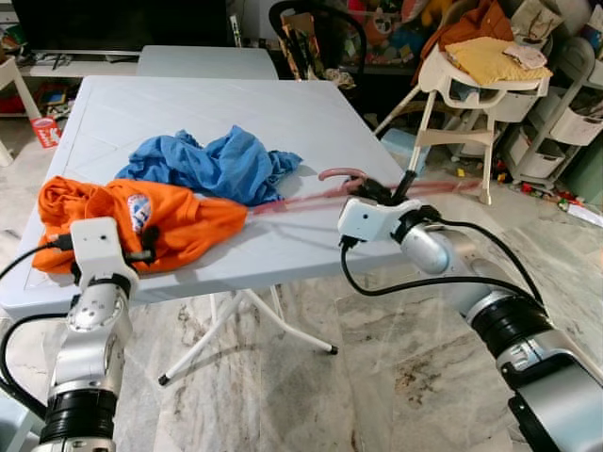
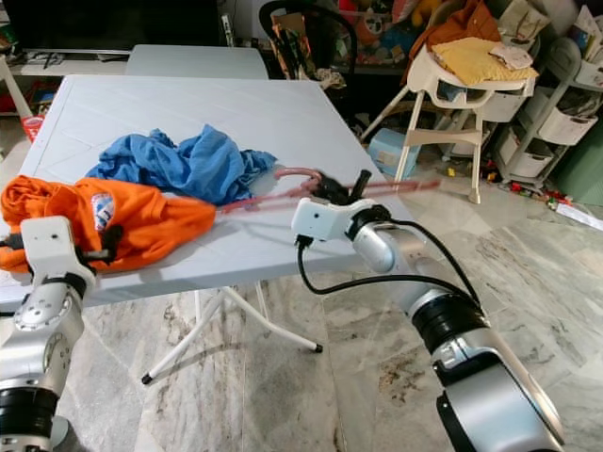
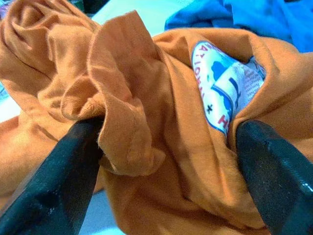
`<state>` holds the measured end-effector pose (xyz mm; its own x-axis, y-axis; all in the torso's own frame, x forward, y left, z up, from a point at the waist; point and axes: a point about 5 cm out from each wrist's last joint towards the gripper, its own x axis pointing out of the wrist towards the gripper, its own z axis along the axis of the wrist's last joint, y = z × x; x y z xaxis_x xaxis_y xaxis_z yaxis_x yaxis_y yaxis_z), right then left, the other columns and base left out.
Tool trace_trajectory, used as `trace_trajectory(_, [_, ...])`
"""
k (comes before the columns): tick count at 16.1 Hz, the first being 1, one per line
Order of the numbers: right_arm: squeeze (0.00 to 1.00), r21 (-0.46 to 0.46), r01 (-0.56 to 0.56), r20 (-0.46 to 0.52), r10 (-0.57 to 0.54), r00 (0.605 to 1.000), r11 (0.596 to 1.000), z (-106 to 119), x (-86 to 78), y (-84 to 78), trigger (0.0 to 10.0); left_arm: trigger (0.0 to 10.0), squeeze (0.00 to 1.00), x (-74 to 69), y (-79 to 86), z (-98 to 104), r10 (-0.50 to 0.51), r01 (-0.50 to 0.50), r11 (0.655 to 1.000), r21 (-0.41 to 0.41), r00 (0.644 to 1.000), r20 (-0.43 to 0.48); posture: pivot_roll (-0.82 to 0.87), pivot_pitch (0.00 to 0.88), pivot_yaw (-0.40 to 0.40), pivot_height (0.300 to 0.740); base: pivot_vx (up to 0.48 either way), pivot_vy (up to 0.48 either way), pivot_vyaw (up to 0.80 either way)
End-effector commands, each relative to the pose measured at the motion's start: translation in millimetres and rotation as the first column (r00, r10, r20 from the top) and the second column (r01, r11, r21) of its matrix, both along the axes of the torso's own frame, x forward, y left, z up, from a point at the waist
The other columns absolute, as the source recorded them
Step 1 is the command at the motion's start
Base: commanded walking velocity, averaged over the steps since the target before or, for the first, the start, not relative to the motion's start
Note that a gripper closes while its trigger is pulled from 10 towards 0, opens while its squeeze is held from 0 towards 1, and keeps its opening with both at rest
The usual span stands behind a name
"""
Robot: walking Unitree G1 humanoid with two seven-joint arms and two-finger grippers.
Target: Hang hanger
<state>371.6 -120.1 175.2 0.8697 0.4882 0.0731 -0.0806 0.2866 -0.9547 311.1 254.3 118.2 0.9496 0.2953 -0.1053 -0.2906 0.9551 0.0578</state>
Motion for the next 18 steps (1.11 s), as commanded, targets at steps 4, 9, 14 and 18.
trace_trajectory(4, [0.0, -0.146, 0.038, 0.239, -0.002, 0.971, 0.989, -4, -4.9, -1.0, 10.0, 10.0, 0.0, 1.2, -4.0, 6, 0.016, -0.016, 1.0, -0.019, 1.0, 0.017, 0.02, 0.035, -0.087, 0.74, 0.0, 0.0, 0.0])
trace_trajectory(9, [0.0, -0.17, 0.043, 0.26, 0.003, 0.966, 0.984, -20, -7.8, 22.6, 10.0, 10.0, 0.0, 7.0, -20.6, 11, -0.024, 0.026, 0.997, -0.07, 0.999, 0.03, 0.02, 0.034, -0.086, 0.74, 0.0, 0.0, 0.0])
trace_trajectory(14, [0.0, 0.216, 0.071, 0.038, -0.081, 0.996, 0.974, -29, -12.2, 68.8, 10.0, 10.0, 0.0, 10.0, -34.6, 10, -0.054, 0.055, 0.994, -0.089, 0.998, 0.024, 0.02, 0.037, -0.084, 0.74, 0.0, 0.0, 0.0])
trace_trajectory(18, [0.0, 0.337, 0.221, 0.037, -0.247, 0.968, 0.915, -22, -0.3, 42.5, 10.0, 10.0, 0.0, 8.2, -36.4, 8, -0.057, 0.059, 0.994, -0.088, 0.998, 0.016, 0.03, 0.031, -0.088, 0.74, 0.0, 0.0, 0.0])
